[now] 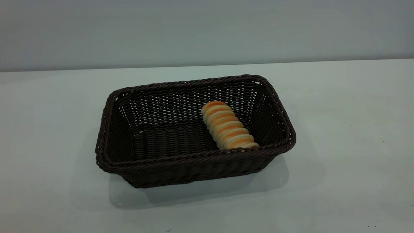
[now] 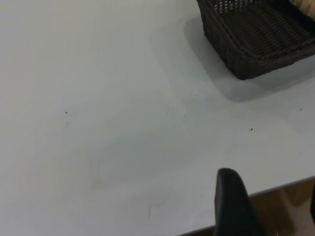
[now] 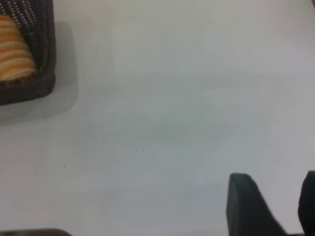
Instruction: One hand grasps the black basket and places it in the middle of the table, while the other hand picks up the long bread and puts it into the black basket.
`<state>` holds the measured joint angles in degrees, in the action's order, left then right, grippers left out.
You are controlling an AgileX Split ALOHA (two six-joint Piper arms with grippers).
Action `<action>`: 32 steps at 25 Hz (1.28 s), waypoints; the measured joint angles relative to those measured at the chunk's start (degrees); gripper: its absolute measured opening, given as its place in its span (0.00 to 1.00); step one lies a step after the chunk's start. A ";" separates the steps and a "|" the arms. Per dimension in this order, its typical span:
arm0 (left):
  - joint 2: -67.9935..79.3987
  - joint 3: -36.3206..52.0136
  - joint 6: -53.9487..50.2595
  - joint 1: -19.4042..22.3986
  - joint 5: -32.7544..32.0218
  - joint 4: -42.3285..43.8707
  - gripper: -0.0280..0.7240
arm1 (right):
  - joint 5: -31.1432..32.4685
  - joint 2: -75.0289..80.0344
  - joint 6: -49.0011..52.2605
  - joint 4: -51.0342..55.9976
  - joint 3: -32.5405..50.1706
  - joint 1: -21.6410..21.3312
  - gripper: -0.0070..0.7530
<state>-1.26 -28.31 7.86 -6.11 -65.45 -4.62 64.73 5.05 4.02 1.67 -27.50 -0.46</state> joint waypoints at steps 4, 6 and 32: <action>0.00 0.00 0.05 0.00 0.00 0.00 0.63 | -0.05 0.00 0.00 0.00 0.00 0.00 0.33; 0.00 0.00 0.05 0.00 0.00 0.00 0.63 | -0.05 0.00 0.00 0.00 0.00 0.00 0.33; 0.00 0.00 -9.11 0.00 -0.05 6.87 0.63 | -0.05 0.00 -0.06 0.00 0.00 0.00 0.33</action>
<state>-1.26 -28.31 -1.25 -6.11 -65.50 2.26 64.68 5.05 3.96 1.67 -27.50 -0.46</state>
